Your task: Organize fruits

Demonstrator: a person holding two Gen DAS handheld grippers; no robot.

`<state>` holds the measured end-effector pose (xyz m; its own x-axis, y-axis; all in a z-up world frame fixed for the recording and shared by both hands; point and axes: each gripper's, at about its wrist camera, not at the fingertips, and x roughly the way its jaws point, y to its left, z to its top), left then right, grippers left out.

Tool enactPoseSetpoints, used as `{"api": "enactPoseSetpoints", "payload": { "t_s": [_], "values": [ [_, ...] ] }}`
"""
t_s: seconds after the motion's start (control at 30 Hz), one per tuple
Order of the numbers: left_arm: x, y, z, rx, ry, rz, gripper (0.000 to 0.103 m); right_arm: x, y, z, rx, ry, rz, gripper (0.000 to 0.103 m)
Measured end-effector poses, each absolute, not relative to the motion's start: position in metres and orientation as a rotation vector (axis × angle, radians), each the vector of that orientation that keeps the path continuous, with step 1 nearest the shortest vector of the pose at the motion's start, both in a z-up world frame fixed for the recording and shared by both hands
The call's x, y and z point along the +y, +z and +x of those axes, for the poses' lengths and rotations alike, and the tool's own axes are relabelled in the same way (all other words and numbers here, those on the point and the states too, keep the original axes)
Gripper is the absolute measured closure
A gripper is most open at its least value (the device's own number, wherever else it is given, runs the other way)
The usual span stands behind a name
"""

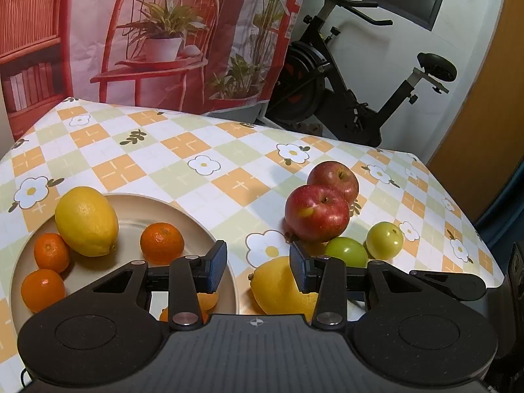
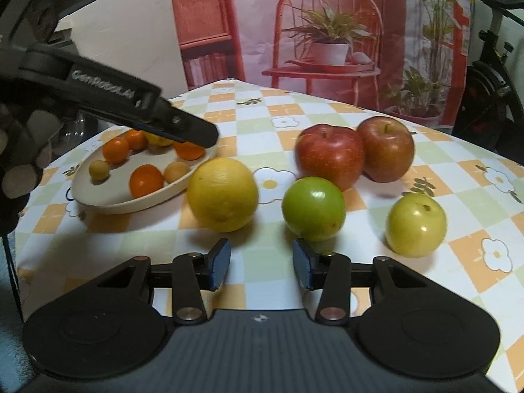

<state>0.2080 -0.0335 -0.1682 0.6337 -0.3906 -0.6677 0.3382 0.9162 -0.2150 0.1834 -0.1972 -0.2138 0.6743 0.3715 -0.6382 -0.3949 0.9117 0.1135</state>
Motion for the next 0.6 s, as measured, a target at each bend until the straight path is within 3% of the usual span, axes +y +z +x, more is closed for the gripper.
{"api": "enactPoseSetpoints", "payload": {
  "t_s": [0.6],
  "values": [
    [-0.044, -0.181, 0.208, 0.873, -0.589, -0.097, 0.059, -0.178, -0.215, 0.183, 0.713, 0.503, -0.078, 0.056]
  ]
}}
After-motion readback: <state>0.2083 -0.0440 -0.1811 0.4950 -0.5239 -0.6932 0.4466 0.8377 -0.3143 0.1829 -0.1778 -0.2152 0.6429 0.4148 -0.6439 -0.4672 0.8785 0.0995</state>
